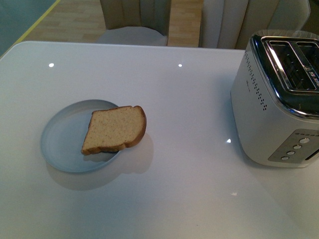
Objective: Left arm holds plate, right arm toasts bread
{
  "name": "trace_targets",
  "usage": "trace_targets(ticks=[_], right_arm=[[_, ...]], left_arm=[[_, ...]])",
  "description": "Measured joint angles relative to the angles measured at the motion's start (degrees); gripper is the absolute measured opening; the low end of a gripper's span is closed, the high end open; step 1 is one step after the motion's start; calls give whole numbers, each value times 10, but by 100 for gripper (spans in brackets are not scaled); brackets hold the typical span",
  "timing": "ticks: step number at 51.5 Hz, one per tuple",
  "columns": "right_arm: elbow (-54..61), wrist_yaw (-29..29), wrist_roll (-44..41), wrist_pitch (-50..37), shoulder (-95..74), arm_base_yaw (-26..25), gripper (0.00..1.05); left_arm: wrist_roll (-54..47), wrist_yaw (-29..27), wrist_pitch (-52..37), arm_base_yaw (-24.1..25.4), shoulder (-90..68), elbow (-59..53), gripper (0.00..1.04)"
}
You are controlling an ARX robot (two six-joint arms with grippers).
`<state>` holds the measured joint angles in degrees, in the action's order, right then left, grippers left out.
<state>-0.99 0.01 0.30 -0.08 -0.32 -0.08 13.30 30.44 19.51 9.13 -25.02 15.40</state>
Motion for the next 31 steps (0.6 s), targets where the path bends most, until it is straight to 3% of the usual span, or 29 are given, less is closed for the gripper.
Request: trace_targets(ticks=[12,31], right_arm=[[0,0,0,0,0,0,96],[0,0,0,0,0,0,96]], left_arm=[[-75,59,-193,44,-319,90,98],[-149,45,-254,52,-703,256,98]])
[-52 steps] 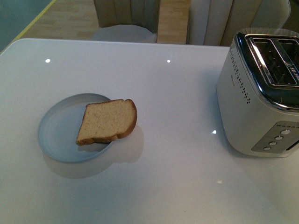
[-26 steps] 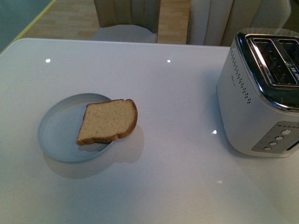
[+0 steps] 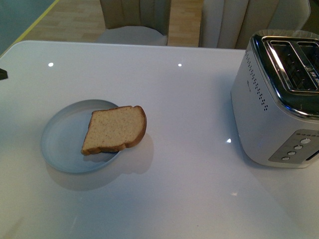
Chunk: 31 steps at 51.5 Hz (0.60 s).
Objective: Left arm holds plate, right arm toasts bread
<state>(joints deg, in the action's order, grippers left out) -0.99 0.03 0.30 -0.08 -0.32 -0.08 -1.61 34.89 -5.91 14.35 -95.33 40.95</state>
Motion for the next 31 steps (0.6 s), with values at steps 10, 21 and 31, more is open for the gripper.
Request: trace_targets(ticks=[10,21,31], right_arm=[[0,0,0,0,0,0,96],[0,0,0,0,0,0,96],[0,0,0,0,0,0,96]], left_arm=[[-20,-15,-6,-17,-121,66,98],[-33,-35,-10,-29,-249,127,98],[-31,-40,-20,-39,-331,170,98]])
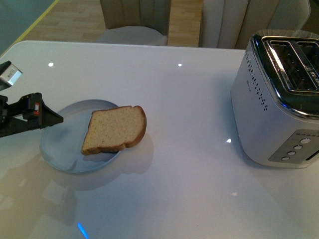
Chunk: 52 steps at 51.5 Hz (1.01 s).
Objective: Left arm holds plate, right arm toasts bread
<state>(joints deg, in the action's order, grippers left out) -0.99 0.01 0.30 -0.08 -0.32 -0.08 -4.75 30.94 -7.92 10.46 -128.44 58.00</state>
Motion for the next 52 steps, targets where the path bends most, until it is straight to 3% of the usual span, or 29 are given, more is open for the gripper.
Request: trace_targets(ticks=[33,36,43,52], right_arm=[[0,0,0,0,0,0,96],[0,0,0,0,0,0,96],[0,0,0,0,0,0,96],[0,0,0,0,0,0,96]], left_arm=[[-3,-39,7,-15,-95,70,97],[-4,-41,8,-17,-96,71,91],[-3,-46,13,-21,-101,72,60],[-3,-53,20,-23,-105,72,32]])
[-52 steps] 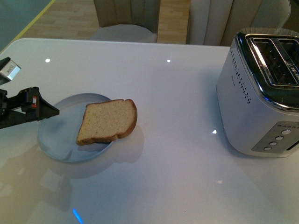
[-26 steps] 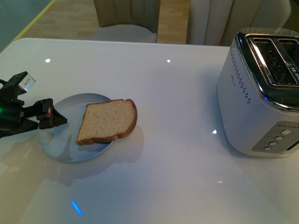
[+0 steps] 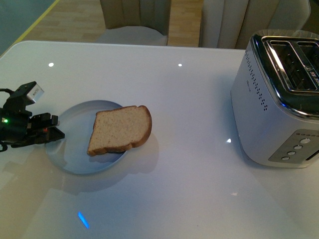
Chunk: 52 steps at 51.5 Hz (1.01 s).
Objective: Left arm holds plate, right arm toasts bread
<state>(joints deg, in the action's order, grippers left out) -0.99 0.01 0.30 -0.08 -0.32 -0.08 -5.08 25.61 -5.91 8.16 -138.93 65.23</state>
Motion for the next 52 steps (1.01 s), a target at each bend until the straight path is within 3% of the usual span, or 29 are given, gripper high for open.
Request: trace_targets(ticks=[5,8,28,42,52], right_arm=[[0,0,0,0,0,0,96],[0,0,0,0,0,0,96],[0,0,0,0,0,0,96],[0,0,0,0,0,0,96],[0,0,0,0,0,0,96]], left_arm=[[2,2,7,-1,-2,0,10],[9,7,9,-1,-2,3,3],[66,48,32,9,40,-45,3],[72,52,95,31,181,-81,3],[112,52,160,-5,287,-63,3]])
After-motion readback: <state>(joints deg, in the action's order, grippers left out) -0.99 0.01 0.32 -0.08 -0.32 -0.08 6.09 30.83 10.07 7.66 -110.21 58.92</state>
